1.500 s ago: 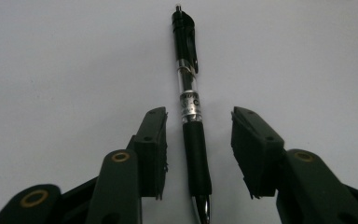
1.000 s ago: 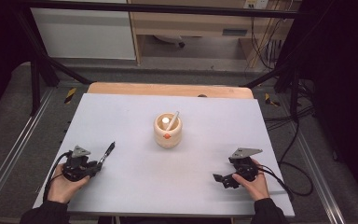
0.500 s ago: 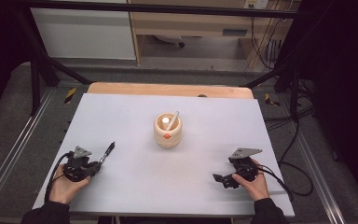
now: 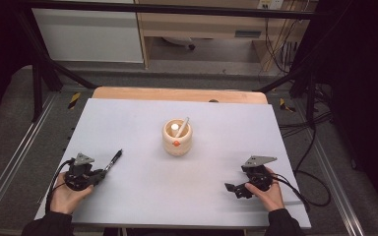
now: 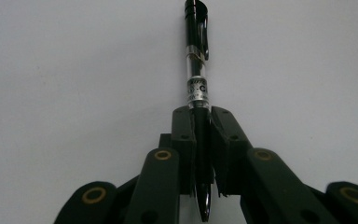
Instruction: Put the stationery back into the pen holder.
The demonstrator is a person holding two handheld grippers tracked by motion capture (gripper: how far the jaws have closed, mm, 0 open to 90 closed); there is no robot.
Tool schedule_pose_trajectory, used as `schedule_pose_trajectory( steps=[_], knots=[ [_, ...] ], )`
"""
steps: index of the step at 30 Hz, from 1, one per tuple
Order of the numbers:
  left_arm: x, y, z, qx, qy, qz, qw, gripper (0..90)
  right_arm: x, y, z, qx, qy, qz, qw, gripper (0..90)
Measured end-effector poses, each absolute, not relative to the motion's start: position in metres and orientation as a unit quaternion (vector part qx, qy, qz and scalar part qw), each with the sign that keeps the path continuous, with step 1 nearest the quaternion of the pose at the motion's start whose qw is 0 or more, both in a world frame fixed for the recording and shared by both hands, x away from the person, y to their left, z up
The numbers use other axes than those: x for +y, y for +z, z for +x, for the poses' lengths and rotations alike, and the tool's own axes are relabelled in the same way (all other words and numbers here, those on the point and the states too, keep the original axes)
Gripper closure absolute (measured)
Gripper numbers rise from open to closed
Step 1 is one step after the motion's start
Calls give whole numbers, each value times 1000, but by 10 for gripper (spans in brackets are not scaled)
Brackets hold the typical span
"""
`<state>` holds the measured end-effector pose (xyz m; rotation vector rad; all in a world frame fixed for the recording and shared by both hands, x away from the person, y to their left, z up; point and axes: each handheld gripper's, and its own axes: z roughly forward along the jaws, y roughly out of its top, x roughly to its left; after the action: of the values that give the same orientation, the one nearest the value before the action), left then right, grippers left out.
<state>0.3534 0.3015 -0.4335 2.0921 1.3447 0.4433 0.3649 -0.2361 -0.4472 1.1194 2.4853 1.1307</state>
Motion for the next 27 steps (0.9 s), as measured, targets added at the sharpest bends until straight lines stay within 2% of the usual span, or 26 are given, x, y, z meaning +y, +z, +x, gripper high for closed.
schedule_pose_trajectory(
  steps=[13, 27],
  knots=[
    [289, -426, 349, 483, 147, 799, 327, 796, -236, -447, 365, 838, 384, 377, 95, 9],
    [253, -421, 341, 426, 122, 832, 334, 796, -232, -443, 363, 838, 389, 370, 95, 9]
  ],
)
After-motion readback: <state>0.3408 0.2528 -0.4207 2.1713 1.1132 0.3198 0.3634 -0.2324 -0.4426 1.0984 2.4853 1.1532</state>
